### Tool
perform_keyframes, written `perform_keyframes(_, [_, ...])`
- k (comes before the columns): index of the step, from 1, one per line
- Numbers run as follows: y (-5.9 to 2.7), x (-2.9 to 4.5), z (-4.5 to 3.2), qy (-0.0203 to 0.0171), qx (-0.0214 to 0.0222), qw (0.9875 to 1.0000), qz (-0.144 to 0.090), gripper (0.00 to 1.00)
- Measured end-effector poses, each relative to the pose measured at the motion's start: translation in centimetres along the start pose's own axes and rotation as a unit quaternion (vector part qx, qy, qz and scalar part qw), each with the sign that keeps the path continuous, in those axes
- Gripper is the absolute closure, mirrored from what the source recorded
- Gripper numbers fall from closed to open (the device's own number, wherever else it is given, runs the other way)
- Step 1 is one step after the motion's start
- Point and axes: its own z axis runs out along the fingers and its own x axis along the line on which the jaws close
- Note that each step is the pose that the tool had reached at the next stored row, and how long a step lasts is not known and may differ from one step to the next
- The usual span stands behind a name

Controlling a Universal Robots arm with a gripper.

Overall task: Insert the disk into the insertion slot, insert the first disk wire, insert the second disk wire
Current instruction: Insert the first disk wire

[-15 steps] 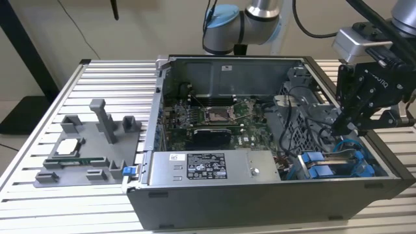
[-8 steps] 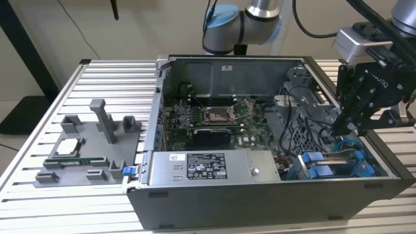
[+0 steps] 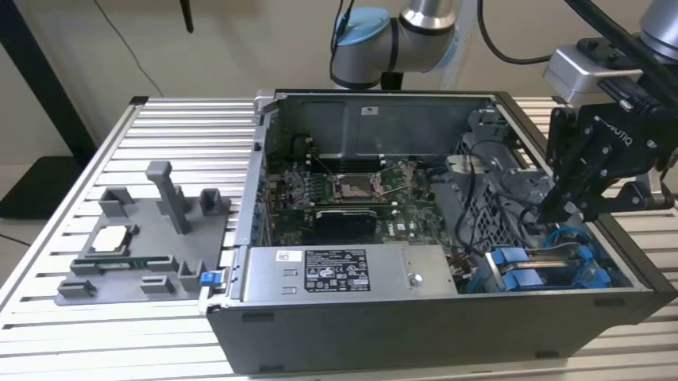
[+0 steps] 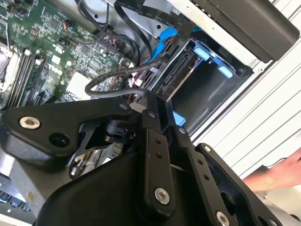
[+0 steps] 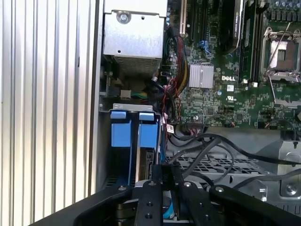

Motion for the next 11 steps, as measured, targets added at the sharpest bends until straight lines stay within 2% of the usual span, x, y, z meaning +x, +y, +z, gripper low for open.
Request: perform_keyframes(11, [-0.25, 0.46, 0.37, -0.0007, -0.0269, 0.9996, 0.002, 1.00])
